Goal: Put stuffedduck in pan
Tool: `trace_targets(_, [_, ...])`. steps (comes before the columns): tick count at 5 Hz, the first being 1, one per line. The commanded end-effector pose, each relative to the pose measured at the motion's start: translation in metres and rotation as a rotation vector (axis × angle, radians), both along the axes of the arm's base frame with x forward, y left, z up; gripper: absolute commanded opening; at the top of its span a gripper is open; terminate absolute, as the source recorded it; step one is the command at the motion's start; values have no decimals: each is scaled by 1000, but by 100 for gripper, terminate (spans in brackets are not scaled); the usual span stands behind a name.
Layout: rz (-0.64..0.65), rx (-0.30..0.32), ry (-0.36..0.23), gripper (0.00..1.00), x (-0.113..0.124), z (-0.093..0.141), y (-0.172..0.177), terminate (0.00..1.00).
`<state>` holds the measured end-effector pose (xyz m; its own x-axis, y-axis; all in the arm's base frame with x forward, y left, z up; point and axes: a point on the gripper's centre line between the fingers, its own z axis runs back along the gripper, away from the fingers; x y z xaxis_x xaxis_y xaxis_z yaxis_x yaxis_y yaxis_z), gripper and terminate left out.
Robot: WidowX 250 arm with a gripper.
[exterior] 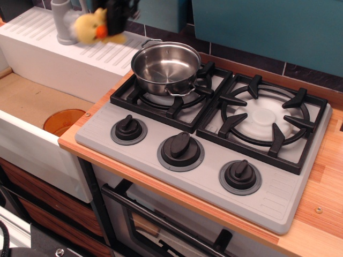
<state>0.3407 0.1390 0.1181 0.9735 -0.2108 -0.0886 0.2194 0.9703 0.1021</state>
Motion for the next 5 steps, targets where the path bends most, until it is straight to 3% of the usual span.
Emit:
trace_targets(1, [-20, -141, -40, 0, 20, 14, -9, 0])
trace_targets(3, [20, -167, -109, 0, 8, 3, -32, 0])
trace_targets(5, [57, -166, -123, 0, 10, 1, -47, 0])
